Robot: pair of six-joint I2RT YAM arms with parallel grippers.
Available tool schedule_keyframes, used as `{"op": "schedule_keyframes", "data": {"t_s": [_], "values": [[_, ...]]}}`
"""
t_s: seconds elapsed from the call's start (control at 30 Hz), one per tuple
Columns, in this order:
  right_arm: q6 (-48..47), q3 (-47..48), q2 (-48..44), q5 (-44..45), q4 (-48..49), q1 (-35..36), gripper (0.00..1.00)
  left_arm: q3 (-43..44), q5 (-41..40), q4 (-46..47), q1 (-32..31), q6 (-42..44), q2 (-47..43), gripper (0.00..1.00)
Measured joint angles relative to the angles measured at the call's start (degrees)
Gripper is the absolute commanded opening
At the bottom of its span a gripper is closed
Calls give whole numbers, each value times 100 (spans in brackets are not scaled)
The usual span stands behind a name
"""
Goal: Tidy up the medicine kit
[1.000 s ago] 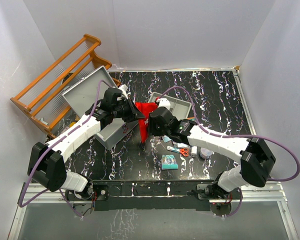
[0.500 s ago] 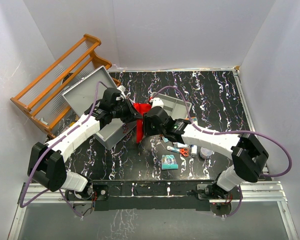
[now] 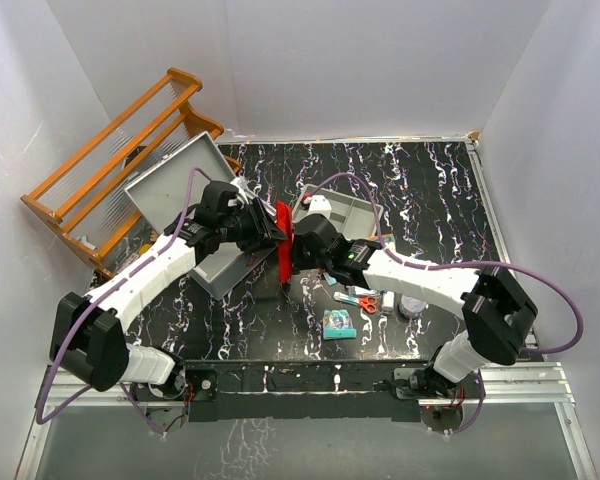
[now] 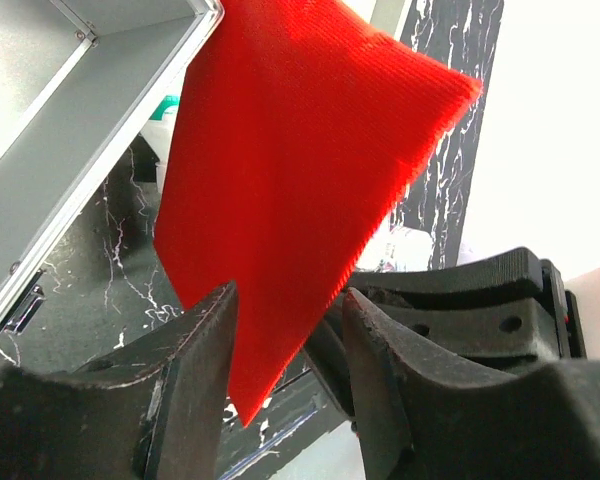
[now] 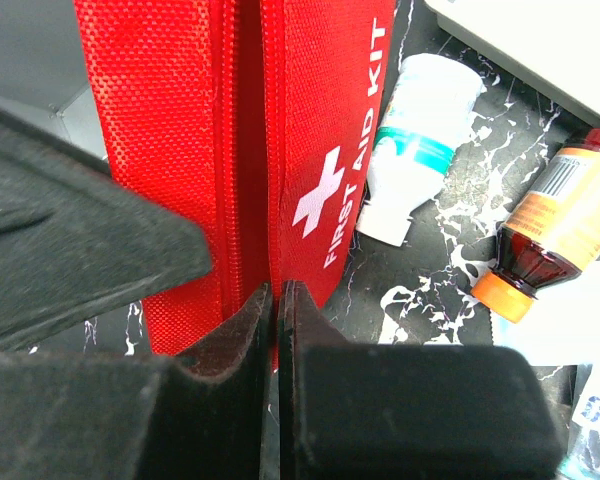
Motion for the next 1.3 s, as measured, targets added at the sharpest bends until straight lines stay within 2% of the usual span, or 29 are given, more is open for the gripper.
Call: {"op": "schedule_keyframes", "data": {"t_s": [0.1,0.23,0.5,0.73,0.8,0.9,1.03,1.3], "values": [[107,-42,-13,59,-20,0,0,-79,0,-7,0,111,-109,40],[170,-42,-44,2,-17,0,0,-101,4,-22,0,299,-120,39],[339,-39,-144,-188,-116,0,0,-83,50,-66,0,640,74,0],[1139,46,-203,522,-1128,13,0,131,-225,-562,0,1040,74,0],[1364,48,-273,702,-1425,13,5,236,-308,-761,0,1139,74,0],[1613,48,-435,874,-1720,13,20,350,-332,-1027,0,1274,74,0],[1705,63,-501,955,-1856,13,34,472,-157,-1351,0,1458,74,0],[1261,197,-376,415,-1733,13,52,647,94,-1882,0,1742,74,0]]}}
